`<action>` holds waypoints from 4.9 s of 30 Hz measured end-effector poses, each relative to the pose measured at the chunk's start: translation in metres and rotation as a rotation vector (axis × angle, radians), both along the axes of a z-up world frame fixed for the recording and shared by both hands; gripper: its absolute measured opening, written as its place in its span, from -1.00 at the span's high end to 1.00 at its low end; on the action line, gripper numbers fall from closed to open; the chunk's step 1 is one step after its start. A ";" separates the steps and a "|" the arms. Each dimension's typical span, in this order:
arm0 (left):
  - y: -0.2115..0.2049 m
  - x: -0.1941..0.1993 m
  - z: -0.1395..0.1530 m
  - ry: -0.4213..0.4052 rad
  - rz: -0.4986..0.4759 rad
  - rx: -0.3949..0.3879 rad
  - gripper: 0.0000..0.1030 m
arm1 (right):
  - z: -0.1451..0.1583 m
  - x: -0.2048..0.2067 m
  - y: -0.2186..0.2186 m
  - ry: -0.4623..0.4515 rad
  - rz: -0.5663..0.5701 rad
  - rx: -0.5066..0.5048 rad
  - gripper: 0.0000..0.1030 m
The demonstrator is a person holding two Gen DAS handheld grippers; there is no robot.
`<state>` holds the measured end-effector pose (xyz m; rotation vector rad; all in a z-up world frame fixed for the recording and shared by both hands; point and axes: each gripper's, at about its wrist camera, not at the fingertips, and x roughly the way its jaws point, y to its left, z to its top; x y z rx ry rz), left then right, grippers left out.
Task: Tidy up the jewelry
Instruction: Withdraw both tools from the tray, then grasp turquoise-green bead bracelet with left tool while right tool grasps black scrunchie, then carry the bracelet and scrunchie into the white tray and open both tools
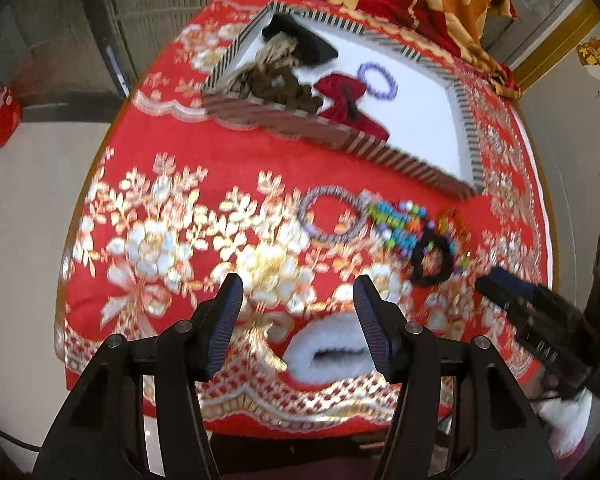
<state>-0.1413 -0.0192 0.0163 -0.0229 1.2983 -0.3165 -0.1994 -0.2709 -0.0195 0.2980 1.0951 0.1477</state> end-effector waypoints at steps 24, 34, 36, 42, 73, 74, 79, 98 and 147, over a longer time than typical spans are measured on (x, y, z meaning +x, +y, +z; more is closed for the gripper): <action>0.029 -0.003 -0.028 0.125 0.020 -0.048 -0.14 | -0.033 0.069 0.041 0.034 0.391 -0.253 0.62; 0.023 0.011 -0.029 0.136 0.019 -0.059 -0.15 | -0.016 0.031 0.015 0.028 0.266 -0.074 0.90; 0.017 0.015 -0.028 0.127 0.012 -0.055 -0.15 | -0.011 0.023 0.011 0.020 0.250 -0.047 0.90; -0.004 0.038 -0.026 0.144 0.016 -0.076 -0.15 | -0.008 0.005 0.008 0.021 0.207 0.000 0.90; -0.127 0.065 -0.060 0.174 -0.034 0.026 0.81 | -0.011 -0.018 -0.012 0.017 0.135 0.074 0.89; -0.125 0.066 -0.059 0.172 -0.032 0.017 0.82 | -0.011 -0.018 -0.012 0.016 0.134 0.075 0.89; -0.114 0.067 -0.045 0.164 -0.046 -0.042 0.90 | -0.006 -0.015 -0.013 0.004 0.132 0.083 0.89; -0.088 0.070 0.067 -0.006 -0.117 -0.171 0.90 | 0.046 0.000 -0.004 -0.091 0.143 0.037 0.89; -0.119 0.226 0.060 -0.076 -0.176 -0.044 0.90 | 0.044 0.160 -0.052 -0.068 -0.079 0.001 0.89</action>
